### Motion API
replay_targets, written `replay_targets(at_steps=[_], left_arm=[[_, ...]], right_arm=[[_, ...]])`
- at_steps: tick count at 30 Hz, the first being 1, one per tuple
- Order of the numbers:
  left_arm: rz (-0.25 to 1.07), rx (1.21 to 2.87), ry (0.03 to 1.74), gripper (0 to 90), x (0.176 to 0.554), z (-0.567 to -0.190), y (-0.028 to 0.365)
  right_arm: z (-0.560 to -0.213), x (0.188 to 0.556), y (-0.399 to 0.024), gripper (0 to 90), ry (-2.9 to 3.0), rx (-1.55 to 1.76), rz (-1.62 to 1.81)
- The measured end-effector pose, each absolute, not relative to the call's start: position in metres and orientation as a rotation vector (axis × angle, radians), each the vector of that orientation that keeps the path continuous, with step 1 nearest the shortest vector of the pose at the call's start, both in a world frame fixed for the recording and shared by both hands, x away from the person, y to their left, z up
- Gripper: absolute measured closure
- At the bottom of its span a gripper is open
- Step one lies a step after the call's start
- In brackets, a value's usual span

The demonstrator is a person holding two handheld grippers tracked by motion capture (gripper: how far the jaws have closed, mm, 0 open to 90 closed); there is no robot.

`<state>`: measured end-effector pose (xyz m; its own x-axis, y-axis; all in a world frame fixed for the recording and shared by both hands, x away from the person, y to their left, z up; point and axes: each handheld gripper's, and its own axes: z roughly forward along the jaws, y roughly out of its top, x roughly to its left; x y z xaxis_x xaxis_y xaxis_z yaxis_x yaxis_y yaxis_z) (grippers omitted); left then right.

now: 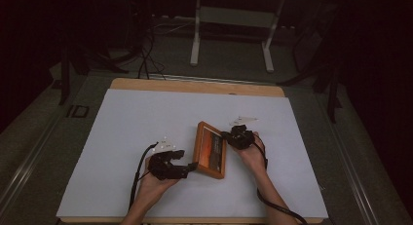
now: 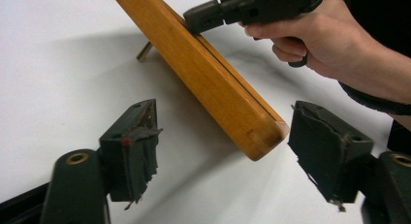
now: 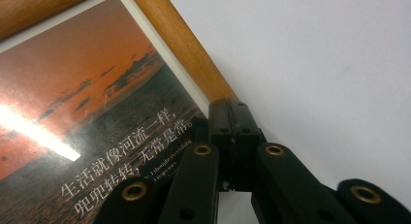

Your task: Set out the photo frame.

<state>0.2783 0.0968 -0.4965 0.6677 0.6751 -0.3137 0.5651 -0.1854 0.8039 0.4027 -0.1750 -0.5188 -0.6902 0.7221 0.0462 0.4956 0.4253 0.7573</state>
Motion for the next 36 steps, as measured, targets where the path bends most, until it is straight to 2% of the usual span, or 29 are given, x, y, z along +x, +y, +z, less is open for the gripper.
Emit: replay_targets(at_steps=[5, 10, 21, 27, 36], left_arm=[[0.119, 1.876, 0.992, 20.8, 0.279, -0.502, 0.083], [0.086, 1.866, 1.018, 21.1, 0.284, -0.509, 0.071], [0.008, 1.848, 1.065, 32.9, 0.292, -0.517, 0.062], [-0.013, 1.832, 1.085, 45.3, 0.293, -0.516, 0.06], [-0.087, 1.809, 1.126, 49.4, 0.297, -0.515, 0.061]], right_arm=[[-0.519, 0.402, -0.176, 90.0, 2.394, 1.059, 1.135], [-0.519, 0.402, -0.176, 90.0, 2.393, 1.059, 1.138], [-0.52, 0.402, -0.176, 90.0, 2.389, 1.064, 1.139], [-0.52, 0.401, -0.176, 90.0, 2.39, 1.059, 1.143], [-0.52, 0.402, -0.177, 90.0, 2.396, 1.052, 1.147]])
